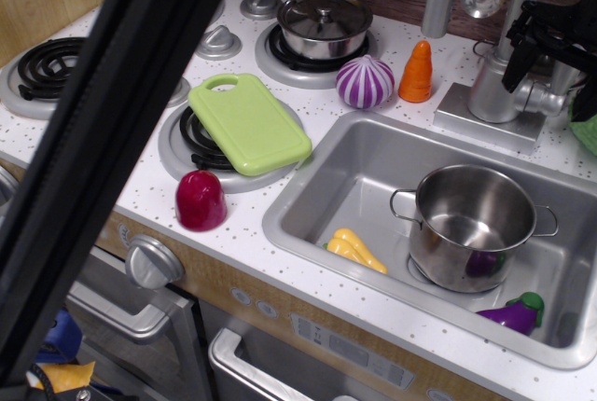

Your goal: Turn lever vertical to front

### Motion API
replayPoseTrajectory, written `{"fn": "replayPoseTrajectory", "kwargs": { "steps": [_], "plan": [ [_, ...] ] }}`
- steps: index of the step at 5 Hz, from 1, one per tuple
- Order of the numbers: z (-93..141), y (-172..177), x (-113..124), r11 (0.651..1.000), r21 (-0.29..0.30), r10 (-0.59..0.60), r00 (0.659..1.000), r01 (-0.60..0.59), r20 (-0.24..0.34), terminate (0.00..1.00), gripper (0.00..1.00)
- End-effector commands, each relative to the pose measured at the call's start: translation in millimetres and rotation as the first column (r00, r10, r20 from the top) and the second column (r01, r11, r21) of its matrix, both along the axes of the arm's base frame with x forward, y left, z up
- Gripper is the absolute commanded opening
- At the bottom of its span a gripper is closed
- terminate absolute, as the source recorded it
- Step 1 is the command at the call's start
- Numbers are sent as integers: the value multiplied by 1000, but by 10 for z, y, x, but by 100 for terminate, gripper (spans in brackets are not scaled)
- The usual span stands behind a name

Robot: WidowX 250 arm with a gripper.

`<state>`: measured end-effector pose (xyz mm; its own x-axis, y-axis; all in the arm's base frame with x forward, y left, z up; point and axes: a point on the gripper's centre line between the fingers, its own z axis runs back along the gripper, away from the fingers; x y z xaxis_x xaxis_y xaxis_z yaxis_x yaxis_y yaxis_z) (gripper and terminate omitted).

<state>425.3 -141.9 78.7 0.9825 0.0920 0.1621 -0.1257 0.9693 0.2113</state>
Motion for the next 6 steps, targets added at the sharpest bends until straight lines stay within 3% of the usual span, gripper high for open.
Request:
{"fn": "replayPoseTrajectory", "kwargs": {
  "steps": [1, 3, 6],
  "plan": [
    [0, 0, 0, 1000, 0, 0, 1000, 0, 0, 0, 100],
    [178, -143, 87, 996, 92, -11, 996, 3, 85, 0, 100],
    [293, -119, 361, 993, 109, 7, 970, -34, 242, 0, 100]
  ]
}}
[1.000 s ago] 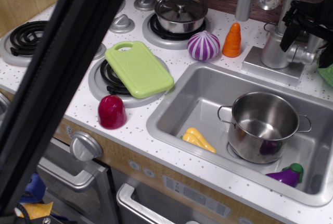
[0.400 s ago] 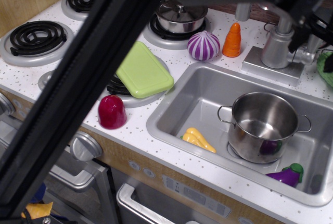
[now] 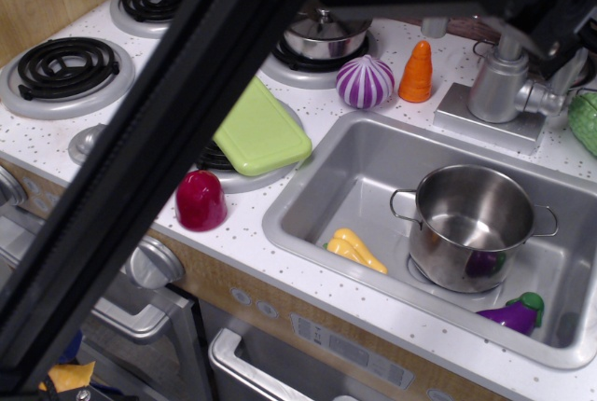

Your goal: Turn lever vertical to front

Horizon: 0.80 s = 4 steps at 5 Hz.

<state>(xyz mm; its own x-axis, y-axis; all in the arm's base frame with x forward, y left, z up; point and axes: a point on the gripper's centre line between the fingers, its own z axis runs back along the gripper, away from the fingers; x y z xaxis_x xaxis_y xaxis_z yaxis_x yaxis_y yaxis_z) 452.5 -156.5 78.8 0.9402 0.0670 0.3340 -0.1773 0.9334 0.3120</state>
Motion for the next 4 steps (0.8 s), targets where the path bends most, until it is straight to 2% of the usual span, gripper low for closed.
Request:
{"fn": "replayPoseTrajectory", "kwargs": {
  "steps": [1, 3, 4],
  "plan": [
    [307, 71, 188, 1000, -15, 1, 995, 0, 99, 0, 100],
    [306, 118, 353, 1000, -5, -29, 993, 29, 117, 0, 100],
    [300, 142, 422, 999, 11, -42, 994, 41, 104, 0, 0]
  ]
}}
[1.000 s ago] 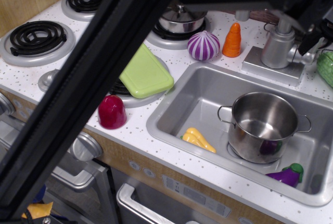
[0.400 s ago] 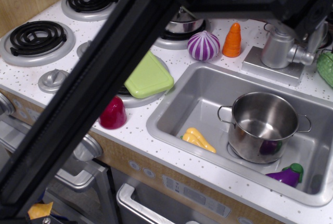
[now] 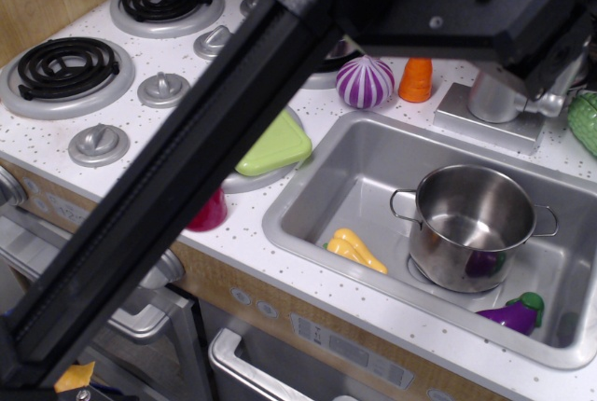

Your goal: Turn lever vertical to front

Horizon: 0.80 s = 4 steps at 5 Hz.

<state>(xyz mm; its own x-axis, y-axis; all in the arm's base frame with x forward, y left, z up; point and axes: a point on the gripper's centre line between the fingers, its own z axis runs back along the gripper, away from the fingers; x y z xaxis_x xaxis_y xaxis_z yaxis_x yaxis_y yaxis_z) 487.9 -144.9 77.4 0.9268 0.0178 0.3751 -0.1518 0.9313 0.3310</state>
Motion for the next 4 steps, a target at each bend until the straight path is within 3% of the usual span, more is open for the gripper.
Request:
{"fn": "replayPoseTrajectory", "kwargs": {
  "steps": [1, 4],
  "plan": [
    [314, 1, 51, 1000, -20, 7, 998, -6, 60, 0, 0],
    [251, -160, -384, 993, -60, 101, 994, -97, 53, 0, 0]
  ]
}}
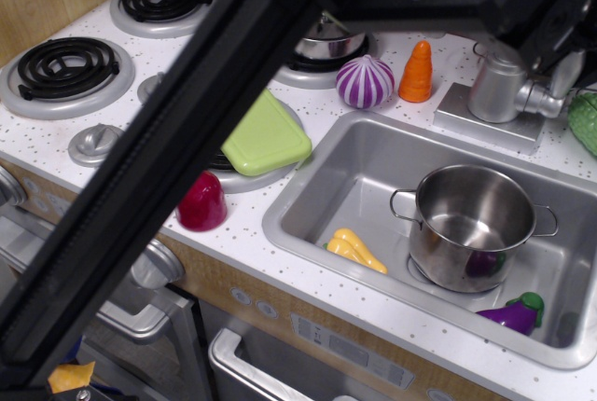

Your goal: Turn lever vertical to front

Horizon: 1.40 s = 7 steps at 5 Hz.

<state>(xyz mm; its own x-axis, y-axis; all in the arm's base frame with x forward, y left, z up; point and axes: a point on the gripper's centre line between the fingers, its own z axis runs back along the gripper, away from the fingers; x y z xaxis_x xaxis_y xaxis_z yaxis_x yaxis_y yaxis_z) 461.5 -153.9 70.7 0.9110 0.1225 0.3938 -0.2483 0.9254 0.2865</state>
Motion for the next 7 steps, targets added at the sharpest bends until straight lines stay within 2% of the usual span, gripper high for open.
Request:
{"fn": "replayPoseTrajectory", "kwargs": {
  "steps": [1, 3, 4, 5, 6, 7],
  "plan": [
    [245, -107, -239, 998, -47, 29, 999, -28, 21, 0, 0],
    [68, -165, -451, 987, -152, 43, 999, -45, -20, 0, 0],
    [58, -198, -556, 985, -162, 60, 998, -65, -35, 0, 0],
    [-27, -221, -636, 977, -196, 76, 995, -87, -67, 0, 0],
    [-145, -249, -694, 971, -219, 80, 995, -91, -59, 0, 100],
    [-267, -242, -698, 967, -239, 77, 996, -87, -52, 0, 100]
  ]
}}
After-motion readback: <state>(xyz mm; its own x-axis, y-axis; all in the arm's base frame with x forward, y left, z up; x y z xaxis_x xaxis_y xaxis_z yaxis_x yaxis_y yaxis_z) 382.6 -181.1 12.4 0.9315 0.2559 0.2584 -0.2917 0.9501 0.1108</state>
